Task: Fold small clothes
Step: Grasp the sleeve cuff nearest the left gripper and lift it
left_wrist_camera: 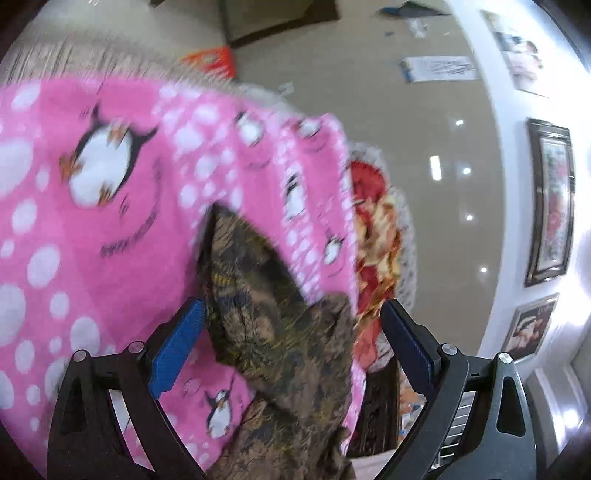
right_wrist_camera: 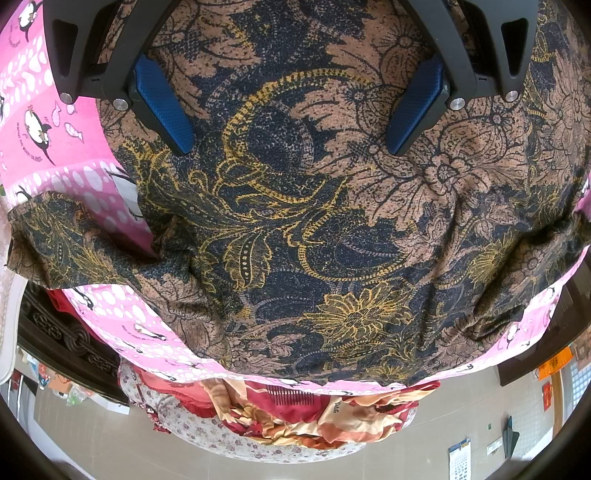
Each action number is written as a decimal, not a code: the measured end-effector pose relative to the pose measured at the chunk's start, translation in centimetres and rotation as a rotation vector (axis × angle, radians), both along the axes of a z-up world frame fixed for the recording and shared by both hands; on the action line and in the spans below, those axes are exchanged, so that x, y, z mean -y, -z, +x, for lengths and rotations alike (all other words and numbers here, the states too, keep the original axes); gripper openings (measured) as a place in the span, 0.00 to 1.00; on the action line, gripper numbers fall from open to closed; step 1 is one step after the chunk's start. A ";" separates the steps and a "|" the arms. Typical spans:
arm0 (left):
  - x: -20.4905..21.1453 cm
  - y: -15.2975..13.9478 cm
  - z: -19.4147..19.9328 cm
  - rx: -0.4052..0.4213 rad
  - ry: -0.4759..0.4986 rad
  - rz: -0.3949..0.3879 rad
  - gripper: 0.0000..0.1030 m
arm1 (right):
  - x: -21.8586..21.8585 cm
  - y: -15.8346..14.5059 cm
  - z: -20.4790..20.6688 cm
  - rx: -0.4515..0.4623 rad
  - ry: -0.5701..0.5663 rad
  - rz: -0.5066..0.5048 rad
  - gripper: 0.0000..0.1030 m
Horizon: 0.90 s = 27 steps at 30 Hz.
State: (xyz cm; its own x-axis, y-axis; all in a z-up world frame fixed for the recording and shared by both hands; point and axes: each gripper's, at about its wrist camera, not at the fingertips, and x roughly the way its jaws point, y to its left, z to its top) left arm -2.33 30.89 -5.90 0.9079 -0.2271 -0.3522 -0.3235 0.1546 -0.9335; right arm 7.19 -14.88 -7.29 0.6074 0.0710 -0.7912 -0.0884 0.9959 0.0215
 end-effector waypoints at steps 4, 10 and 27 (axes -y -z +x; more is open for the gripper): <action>3.5 1.7 -1.6 -0.030 0.077 -0.060 0.93 | 0.0 0.0 0.0 0.000 0.000 0.001 1.00; 4.3 2.0 -0.1 0.028 0.075 -0.075 0.93 | 0.0 0.0 0.0 0.000 0.000 -0.001 1.00; 1.1 1.8 2.6 -0.162 0.049 0.099 0.43 | 0.0 0.0 0.0 0.000 -0.001 -0.001 1.00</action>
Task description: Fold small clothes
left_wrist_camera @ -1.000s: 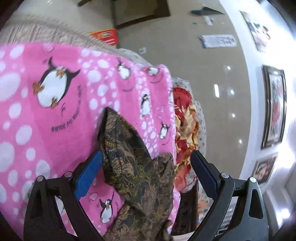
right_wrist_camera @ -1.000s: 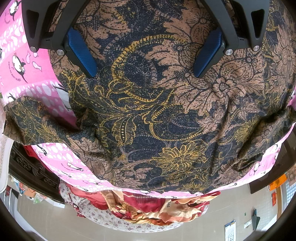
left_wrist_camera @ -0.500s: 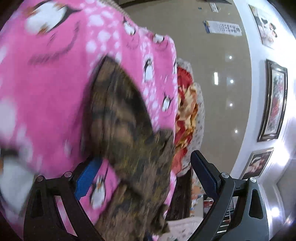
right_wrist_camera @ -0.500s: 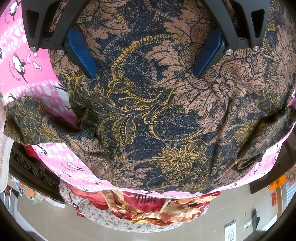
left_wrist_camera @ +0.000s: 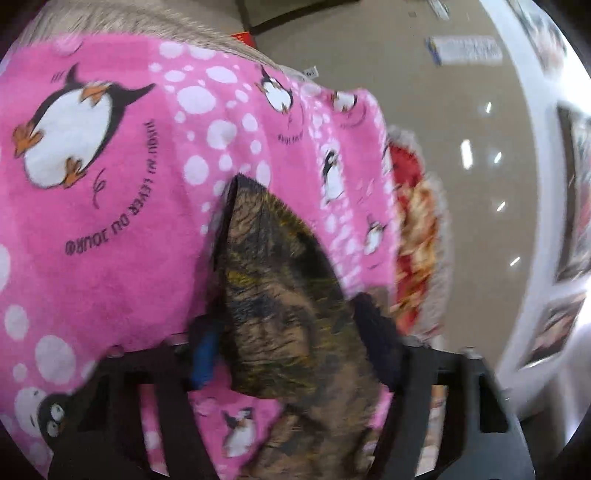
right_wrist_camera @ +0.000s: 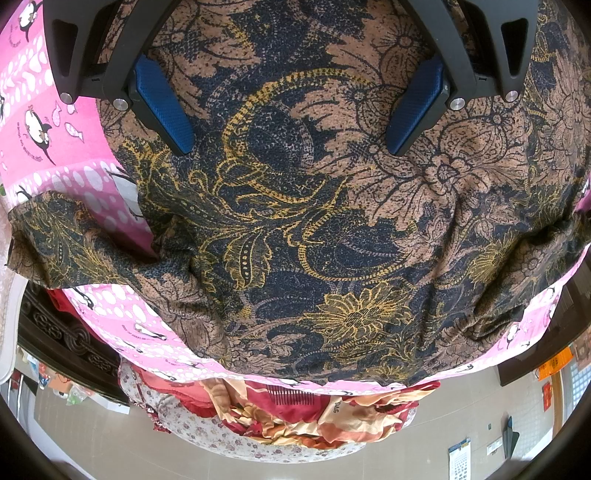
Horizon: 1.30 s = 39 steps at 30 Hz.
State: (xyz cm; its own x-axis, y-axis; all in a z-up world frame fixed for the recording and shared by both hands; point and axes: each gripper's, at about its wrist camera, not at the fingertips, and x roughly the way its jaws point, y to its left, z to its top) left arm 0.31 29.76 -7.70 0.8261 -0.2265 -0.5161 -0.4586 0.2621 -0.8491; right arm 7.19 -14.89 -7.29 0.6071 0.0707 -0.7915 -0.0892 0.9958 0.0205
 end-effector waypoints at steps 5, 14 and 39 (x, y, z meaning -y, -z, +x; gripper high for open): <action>0.1 -3.1 0.5 -0.106 0.046 0.210 0.05 | 0.0 0.0 0.0 -0.001 0.000 0.000 1.00; -8.9 -14.8 -2.2 -0.088 -0.084 0.705 0.05 | 0.0 0.0 0.0 -0.001 0.000 0.001 1.00; 28.1 -3.4 14.5 -0.089 0.824 0.994 0.16 | -0.1 -0.1 0.1 -0.006 -0.002 0.006 1.00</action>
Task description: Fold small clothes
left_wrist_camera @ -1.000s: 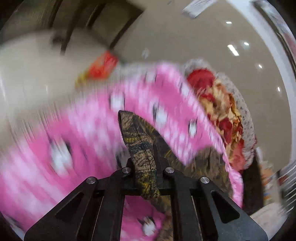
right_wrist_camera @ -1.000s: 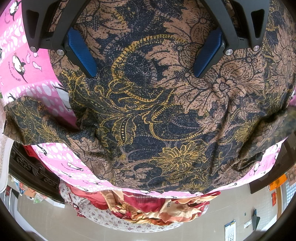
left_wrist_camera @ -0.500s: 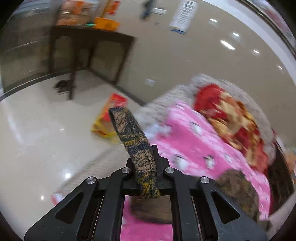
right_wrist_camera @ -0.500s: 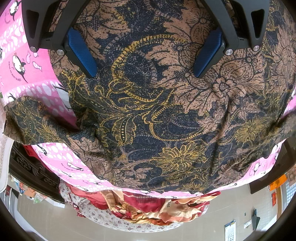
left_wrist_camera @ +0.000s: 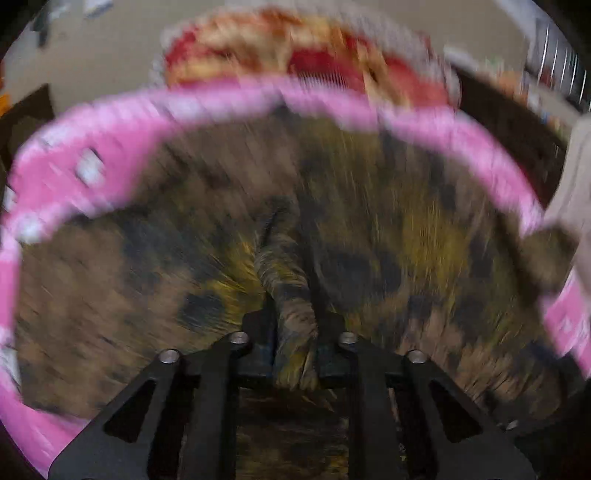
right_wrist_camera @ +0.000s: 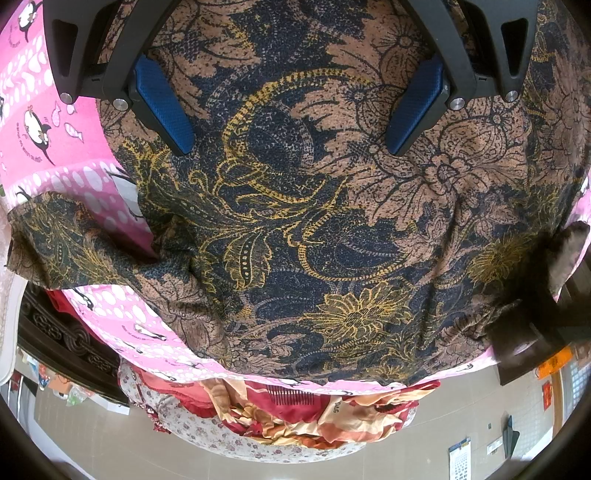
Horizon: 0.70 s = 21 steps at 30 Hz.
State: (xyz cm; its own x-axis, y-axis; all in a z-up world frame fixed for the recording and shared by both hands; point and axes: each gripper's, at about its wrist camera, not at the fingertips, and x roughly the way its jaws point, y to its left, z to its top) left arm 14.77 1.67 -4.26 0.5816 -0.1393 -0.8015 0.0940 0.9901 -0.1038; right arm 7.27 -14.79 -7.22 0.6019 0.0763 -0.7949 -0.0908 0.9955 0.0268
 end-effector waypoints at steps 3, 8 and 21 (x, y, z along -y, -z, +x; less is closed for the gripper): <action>0.5 -0.3 -2.3 0.048 0.041 -0.033 0.45 | 0.5 -0.8 0.2 -0.032 0.010 0.022 0.97; -2.3 -1.5 -7.3 0.163 0.057 -0.091 0.56 | 0.6 -7.1 0.8 0.112 0.001 0.166 0.96; -8.2 1.7 -10.7 0.120 -0.250 -0.097 0.55 | -13.1 -1.3 10.5 -0.100 -0.365 0.403 0.67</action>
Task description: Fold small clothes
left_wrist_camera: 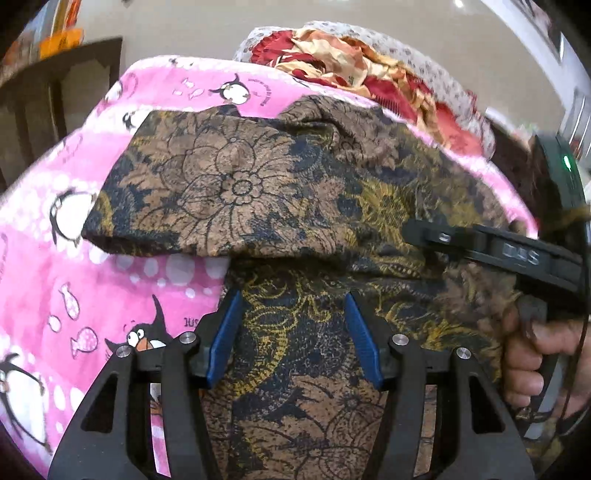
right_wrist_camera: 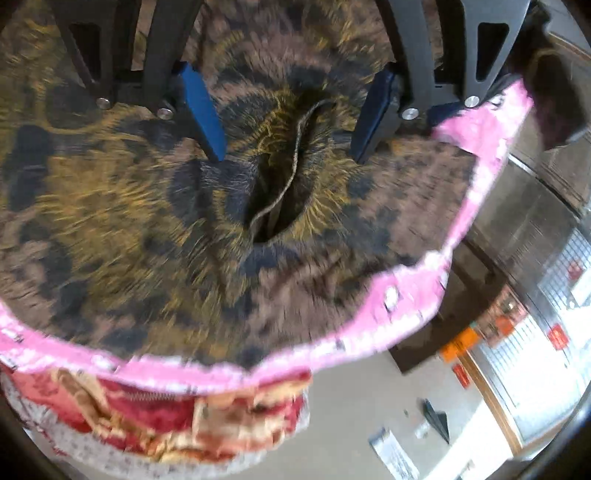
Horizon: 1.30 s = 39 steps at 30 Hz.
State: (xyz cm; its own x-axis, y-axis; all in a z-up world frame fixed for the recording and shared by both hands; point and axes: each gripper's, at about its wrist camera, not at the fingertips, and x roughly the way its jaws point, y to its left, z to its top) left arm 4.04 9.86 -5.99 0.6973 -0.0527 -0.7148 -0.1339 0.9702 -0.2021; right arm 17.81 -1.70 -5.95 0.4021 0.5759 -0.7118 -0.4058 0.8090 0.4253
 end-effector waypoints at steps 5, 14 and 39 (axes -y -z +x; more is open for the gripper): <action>-0.7 0.2 0.7 -0.005 -0.006 0.001 0.55 | -0.9 -0.1 1.3 0.014 -0.006 -0.022 0.27; -1.7 0.4 0.4 -0.015 -0.007 0.013 0.55 | 3.3 -1.7 0.9 0.006 0.026 0.169 0.04; -1.9 0.3 0.1 -0.015 -0.005 0.010 0.55 | 24.0 1.2 2.7 -0.101 0.342 -0.181 0.04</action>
State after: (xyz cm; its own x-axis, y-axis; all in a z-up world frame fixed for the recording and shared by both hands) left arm 4.10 11.76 -6.28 0.6865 -0.0419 -0.7259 -0.1421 0.9714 -0.1904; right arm 20.53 -25.75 -7.14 0.4719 0.2831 -0.8350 -0.0640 0.9555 0.2878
